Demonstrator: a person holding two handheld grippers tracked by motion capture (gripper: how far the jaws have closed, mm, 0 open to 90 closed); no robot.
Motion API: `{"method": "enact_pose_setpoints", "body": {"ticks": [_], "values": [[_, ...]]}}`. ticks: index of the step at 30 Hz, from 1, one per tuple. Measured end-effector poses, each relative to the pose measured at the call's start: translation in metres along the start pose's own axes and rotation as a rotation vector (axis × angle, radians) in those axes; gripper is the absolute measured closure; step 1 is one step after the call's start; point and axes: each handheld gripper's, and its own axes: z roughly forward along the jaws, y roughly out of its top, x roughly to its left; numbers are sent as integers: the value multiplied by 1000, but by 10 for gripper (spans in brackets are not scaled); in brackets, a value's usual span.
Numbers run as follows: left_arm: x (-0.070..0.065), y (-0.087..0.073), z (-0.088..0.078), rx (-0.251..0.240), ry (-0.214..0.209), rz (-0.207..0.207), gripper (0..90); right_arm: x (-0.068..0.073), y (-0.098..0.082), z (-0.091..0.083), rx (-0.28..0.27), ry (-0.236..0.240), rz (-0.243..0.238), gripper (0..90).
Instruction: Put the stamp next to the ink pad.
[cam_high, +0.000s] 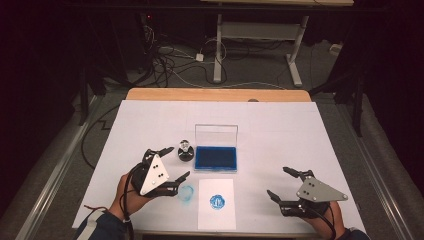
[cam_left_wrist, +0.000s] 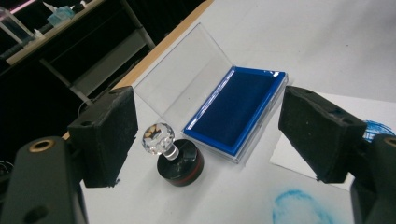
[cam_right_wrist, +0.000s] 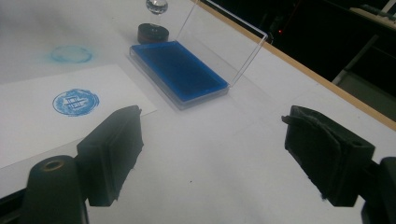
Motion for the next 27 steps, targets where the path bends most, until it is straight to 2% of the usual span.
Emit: {"method": "enact_pose_setpoints", "body": {"ticks": [13, 16, 25, 27], "values": [[-4, -24, -9, 35, 12, -18, 189, 0, -1, 1, 4, 2, 0, 189], [-5, -30, -10, 30, 20, -27, 188, 0, -2, 0, 3, 0, 3, 189], [-7, -45, -9, 66, 30, -26, 188, -2, -4, 0, 4, -12, 10, 189], [-8, -50, -9, 67, 24, -43, 188, -2, -4, -1, 3, -11, 12, 189]]}}
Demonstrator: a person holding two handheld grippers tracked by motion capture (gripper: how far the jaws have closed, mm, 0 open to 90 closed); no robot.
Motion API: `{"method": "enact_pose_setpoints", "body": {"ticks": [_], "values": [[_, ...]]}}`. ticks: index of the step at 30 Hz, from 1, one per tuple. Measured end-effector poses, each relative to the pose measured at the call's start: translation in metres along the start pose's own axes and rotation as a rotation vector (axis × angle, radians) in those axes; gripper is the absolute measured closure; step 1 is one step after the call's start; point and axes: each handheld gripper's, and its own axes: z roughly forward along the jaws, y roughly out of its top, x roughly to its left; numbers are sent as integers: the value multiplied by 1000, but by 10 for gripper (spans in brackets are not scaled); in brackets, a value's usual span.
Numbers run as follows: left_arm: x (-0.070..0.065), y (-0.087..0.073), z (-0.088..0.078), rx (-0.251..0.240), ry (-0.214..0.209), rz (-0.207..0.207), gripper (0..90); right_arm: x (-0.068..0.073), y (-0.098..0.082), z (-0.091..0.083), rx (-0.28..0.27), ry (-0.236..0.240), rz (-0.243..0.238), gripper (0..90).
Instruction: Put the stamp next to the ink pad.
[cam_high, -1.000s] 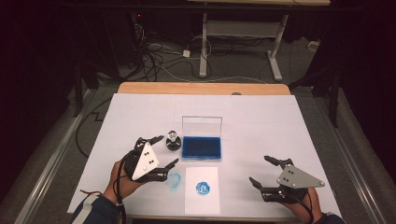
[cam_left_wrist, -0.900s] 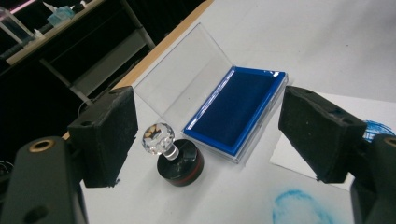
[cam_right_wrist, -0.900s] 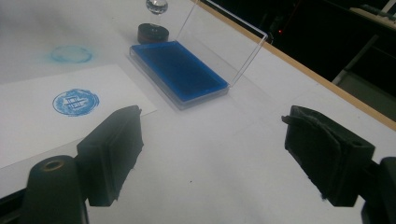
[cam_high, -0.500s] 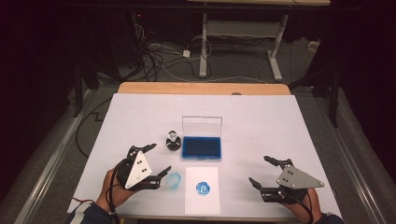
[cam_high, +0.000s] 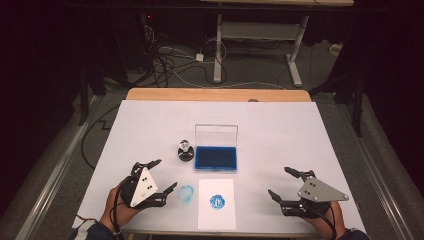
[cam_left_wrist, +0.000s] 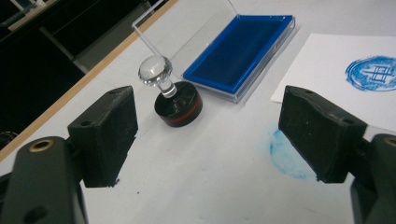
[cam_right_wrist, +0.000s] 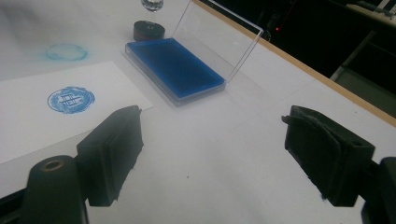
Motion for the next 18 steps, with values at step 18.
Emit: {"method": "enact_pose_setpoints", "body": {"ticks": [18], "values": [[2, -53, -7, 108, 14, -98, 157, 1, -4, -1, 14, -1, -7, 189]]}}
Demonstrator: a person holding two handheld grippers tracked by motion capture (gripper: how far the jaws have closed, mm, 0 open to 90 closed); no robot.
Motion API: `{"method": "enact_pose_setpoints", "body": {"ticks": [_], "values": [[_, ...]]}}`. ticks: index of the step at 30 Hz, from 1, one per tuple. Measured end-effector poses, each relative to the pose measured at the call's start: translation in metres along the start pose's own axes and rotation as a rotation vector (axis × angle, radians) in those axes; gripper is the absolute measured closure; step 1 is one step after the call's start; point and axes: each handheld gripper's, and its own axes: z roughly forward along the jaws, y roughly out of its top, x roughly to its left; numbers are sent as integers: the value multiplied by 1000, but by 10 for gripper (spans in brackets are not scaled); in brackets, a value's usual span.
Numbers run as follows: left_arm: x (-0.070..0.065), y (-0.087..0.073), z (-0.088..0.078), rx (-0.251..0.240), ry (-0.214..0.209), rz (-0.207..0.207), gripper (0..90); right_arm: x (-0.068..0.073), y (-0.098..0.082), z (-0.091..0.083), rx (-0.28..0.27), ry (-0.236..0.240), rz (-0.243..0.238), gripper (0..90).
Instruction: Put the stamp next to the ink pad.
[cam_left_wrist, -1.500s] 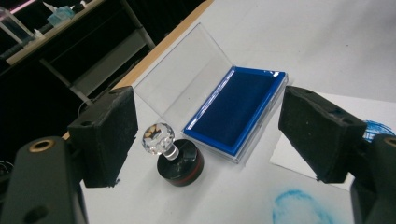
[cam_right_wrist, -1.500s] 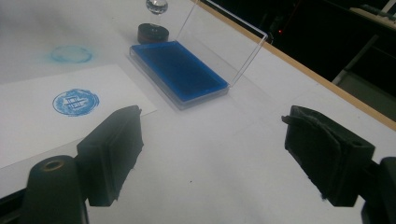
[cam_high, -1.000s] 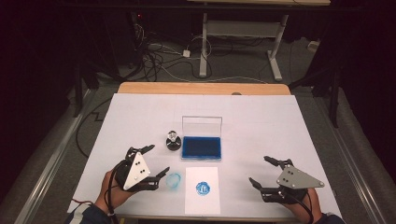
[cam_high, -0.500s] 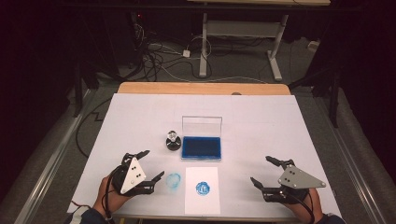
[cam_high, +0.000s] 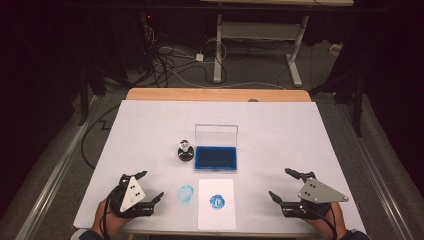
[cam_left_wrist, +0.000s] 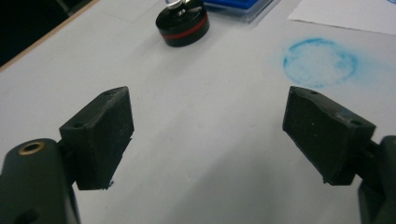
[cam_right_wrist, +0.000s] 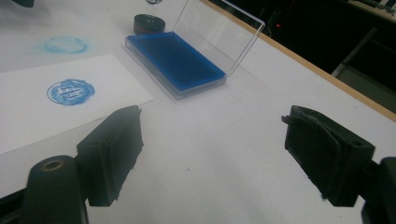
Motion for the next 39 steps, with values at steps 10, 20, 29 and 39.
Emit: {"method": "enact_pose_setpoints", "body": {"ticks": [10, 20, 29, 39], "values": [[0, 2, -4, -24, -7, -5, 157, 5, 1, -4, 8, -19, -21, 188], [0, 2, -2, -15, -18, 5, 157, 5, 1, -3, 8, -21, -20, 188], [4, 1, 2, -8, -24, -7, 157, 3, 2, 0, 11, -19, -21, 188], [3, 5, 2, -5, -16, -13, 157, 1, -1, -3, 8, -23, -6, 180]]}}
